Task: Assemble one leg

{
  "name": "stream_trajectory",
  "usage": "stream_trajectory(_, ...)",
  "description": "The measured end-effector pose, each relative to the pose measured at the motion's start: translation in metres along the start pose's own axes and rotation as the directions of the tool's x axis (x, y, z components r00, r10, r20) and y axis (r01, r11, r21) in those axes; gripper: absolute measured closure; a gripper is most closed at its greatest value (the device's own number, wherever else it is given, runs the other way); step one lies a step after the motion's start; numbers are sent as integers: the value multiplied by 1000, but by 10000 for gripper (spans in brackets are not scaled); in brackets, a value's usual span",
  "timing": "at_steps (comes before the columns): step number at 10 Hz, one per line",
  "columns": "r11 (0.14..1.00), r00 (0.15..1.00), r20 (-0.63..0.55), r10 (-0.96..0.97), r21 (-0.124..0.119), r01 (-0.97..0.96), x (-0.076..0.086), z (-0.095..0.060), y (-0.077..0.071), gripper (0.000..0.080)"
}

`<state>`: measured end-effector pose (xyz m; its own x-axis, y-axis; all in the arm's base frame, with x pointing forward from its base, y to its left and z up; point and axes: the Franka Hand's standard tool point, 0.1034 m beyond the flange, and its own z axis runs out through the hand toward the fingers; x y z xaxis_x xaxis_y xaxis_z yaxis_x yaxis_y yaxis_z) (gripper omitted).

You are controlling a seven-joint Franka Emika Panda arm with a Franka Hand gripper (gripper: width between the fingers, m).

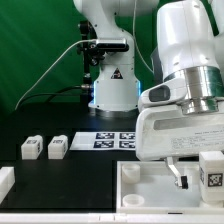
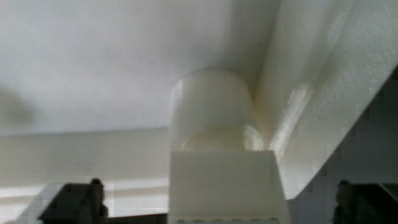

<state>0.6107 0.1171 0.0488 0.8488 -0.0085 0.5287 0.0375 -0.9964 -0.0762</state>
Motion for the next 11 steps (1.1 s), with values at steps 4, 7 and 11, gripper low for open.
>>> stream_trajectory(4,1000,999,49,11,17,-12,23,-25,3,150)
stream_trajectory(7,999,993,120,19,27,-22,23,-24,5,150)
stream_trajectory(11,995,863,505,25,75,-73,15,-24,0,150)
